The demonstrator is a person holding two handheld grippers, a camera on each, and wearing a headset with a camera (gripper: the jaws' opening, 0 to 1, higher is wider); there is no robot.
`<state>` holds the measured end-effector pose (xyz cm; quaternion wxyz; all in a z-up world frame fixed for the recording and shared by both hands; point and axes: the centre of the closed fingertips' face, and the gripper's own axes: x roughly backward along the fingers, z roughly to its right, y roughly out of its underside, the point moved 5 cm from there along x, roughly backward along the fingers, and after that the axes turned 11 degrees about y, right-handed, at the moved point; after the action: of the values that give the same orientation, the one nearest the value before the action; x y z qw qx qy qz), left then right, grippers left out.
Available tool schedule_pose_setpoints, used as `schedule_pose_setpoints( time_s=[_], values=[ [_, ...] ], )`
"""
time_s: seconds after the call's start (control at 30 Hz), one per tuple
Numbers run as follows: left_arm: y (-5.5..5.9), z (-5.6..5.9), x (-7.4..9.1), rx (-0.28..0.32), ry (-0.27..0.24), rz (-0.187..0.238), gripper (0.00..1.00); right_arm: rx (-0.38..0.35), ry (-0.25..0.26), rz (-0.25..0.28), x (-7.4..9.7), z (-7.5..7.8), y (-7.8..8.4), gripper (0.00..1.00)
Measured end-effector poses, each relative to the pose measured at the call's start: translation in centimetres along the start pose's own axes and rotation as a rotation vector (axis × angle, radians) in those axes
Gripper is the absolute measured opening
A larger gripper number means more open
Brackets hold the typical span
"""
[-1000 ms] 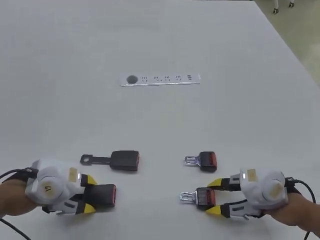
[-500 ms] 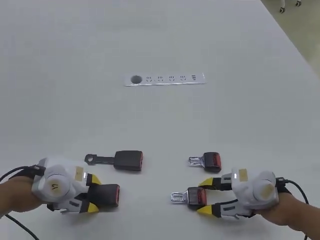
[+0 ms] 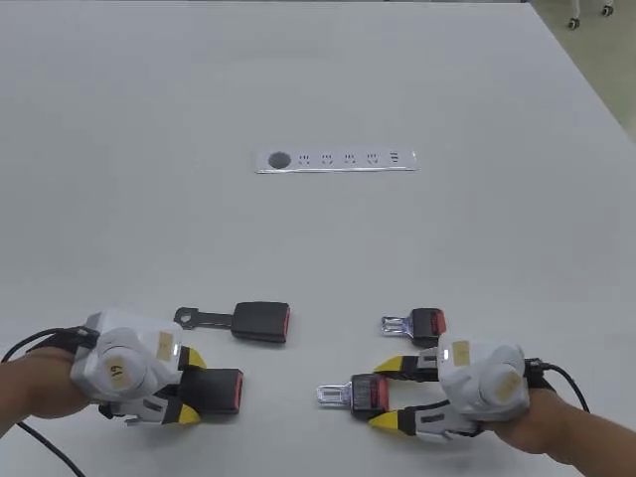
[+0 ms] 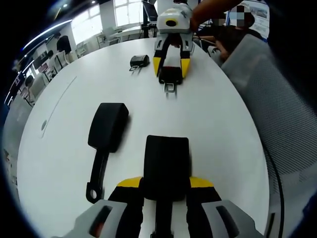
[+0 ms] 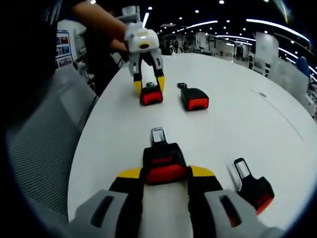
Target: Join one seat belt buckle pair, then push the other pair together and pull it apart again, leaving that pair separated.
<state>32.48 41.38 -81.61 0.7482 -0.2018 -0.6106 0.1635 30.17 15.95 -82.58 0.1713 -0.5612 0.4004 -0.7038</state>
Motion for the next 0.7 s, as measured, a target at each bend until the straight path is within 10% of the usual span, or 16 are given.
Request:
schedule_pose_setpoints(
  time_s=[0.7],
  values=[
    [-0.1,-0.1,0.0,0.012,0.000,-0.009,0.34,-0.008,-0.028,0.070,-3.7,-1.1,-3.0,0.36]
  ],
)
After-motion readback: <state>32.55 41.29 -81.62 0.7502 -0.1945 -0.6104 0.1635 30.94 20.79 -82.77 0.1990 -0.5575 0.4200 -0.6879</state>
